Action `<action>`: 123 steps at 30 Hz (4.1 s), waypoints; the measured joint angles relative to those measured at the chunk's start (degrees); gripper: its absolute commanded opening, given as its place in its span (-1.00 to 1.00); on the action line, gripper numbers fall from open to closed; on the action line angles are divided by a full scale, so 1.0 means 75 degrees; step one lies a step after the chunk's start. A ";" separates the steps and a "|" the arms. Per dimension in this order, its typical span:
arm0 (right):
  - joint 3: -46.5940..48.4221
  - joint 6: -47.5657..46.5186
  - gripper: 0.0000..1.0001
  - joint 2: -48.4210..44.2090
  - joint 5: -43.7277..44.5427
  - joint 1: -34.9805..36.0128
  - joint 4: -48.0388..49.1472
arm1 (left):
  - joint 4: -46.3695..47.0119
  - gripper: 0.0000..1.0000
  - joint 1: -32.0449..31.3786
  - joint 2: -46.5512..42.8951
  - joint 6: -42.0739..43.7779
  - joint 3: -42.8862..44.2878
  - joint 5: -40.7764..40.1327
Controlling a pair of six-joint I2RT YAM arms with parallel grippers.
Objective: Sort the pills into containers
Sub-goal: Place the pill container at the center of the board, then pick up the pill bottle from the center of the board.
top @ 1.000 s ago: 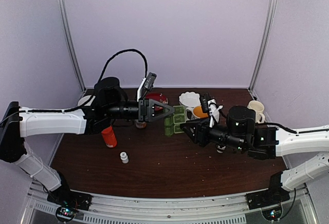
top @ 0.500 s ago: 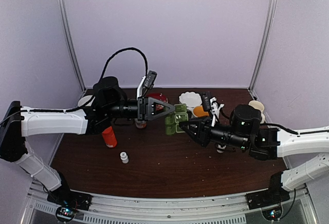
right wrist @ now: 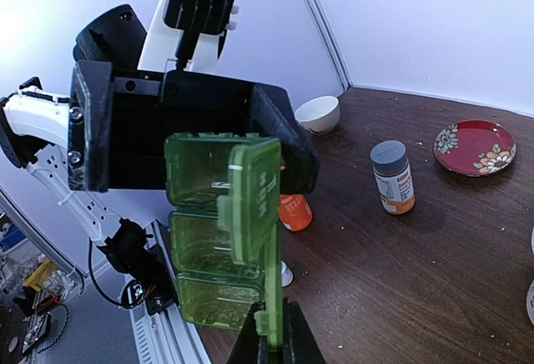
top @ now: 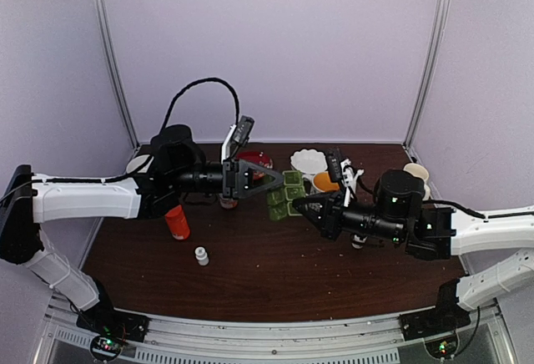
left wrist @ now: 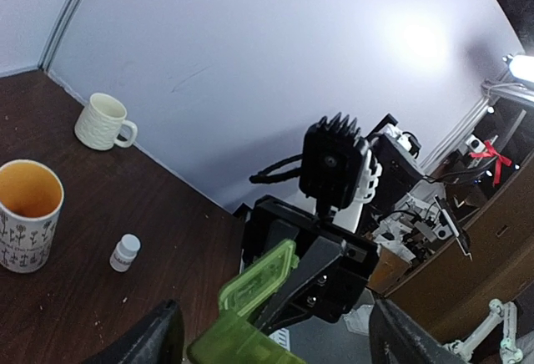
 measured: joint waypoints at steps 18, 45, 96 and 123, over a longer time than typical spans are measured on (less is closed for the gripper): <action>0.1874 -0.2425 -0.91 0.1413 0.0376 -0.0012 -0.5161 | -0.6543 0.77 0.0003 -0.1638 0.4823 0.1052 -0.2442; 0.3375 -0.3791 0.36 0.4342 -0.0201 -0.0417 -0.7393 | -0.7041 0.90 0.0003 -0.1166 0.5359 0.0711 -0.3911; 0.1597 -0.0140 -0.15 0.2506 0.2154 -0.3051 -0.7597 | -0.6709 0.77 -0.1303 0.1037 0.6814 0.1577 -0.3821; 0.1597 -0.0137 -0.22 0.2693 0.1888 -0.3124 -0.7498 | -0.6717 0.77 -0.1303 0.1037 0.6808 0.1577 -0.3926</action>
